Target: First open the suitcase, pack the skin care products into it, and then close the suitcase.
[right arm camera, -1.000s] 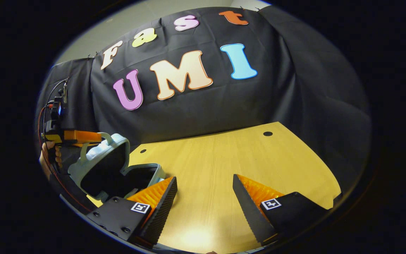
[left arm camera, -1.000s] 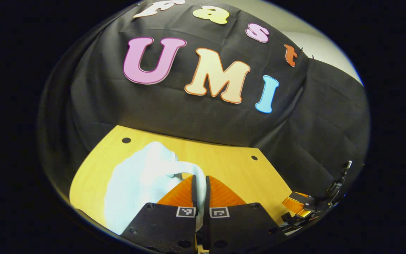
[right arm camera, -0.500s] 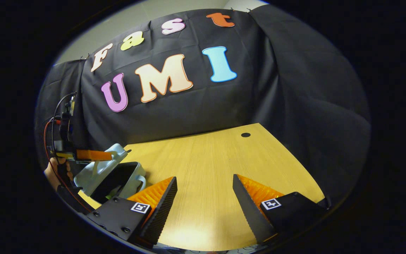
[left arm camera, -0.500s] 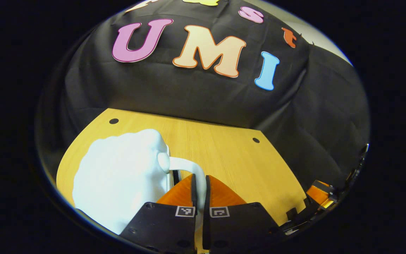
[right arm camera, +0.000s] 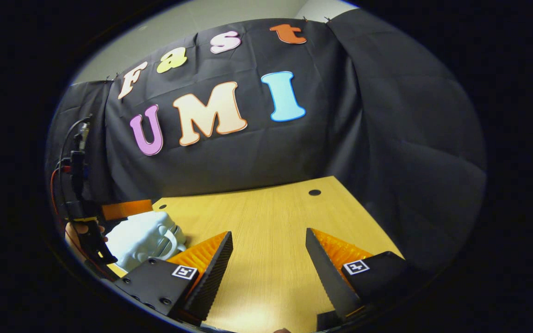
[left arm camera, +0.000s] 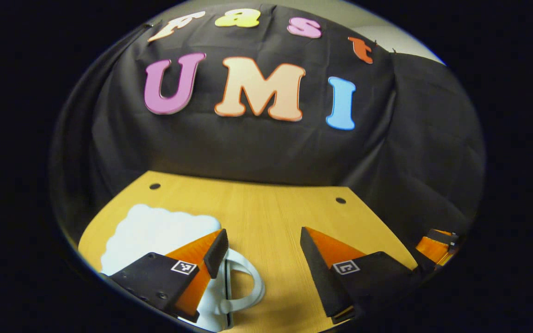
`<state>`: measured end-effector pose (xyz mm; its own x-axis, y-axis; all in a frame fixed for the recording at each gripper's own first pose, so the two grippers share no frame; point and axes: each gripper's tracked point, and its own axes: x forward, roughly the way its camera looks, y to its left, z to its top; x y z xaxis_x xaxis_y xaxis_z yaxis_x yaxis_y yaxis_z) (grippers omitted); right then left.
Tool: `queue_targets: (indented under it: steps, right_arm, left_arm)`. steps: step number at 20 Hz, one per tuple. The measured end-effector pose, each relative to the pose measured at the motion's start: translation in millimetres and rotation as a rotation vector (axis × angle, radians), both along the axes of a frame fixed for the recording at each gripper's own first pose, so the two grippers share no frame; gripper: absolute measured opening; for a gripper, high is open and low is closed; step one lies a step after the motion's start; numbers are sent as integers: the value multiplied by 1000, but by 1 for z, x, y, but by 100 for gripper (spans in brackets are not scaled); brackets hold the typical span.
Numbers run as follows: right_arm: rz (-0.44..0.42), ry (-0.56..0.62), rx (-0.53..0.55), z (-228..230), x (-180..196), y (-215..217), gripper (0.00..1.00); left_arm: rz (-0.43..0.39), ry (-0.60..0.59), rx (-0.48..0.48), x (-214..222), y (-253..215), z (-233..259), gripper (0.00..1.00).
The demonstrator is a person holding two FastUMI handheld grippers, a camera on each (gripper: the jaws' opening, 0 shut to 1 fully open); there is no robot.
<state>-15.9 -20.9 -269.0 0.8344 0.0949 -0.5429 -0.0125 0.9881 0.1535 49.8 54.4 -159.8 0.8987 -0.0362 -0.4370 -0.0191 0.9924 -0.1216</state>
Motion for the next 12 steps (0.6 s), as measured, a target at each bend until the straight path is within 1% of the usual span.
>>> queue_targets:
  steps: [1, 2, 3, 4, 5, 6, 7, 9, 10, 12]
  right_arm:
    - [-12, -59, -3, 20, 12, 2, 98]
    - [-23, -136, -28, 42, 24, 4, 98]
    - [-37, -206, -88, 64, 40, -2, 98]
    - [-50, -265, -154, 86, 54, -8, 98]
    - [-56, -308, -185, 106, 62, -4, 98]
    - [-60, -336, -179, 123, 66, 7, 98]
    - [-66, -355, -148, 135, 66, 18, 98]
    - [-86, -388, -97, 154, 68, 32, 98]
    - [-98, -407, -87, 162, 67, 35, 98]
    - [-96, -455, -85, 179, 62, 45, 97]
  left_arm:
    - [32, -78, 22, 3, 7, 24, 92]
    - [67, -138, 44, -1, 12, 45, 90]
    - [123, -234, 62, -4, 23, 74, 93]
    - [171, -311, 65, -8, 30, 101, 98]
    - [193, -372, 74, -10, 35, 125, 97]
    - [185, -400, 88, -12, 35, 136, 93]
    - [150, -407, 105, -7, 30, 143, 94]
    - [100, -350, 151, -3, 34, 133, 94]
    - [89, -330, 155, -2, 38, 129, 94]
    - [79, -304, 133, -3, 40, 121, 94]
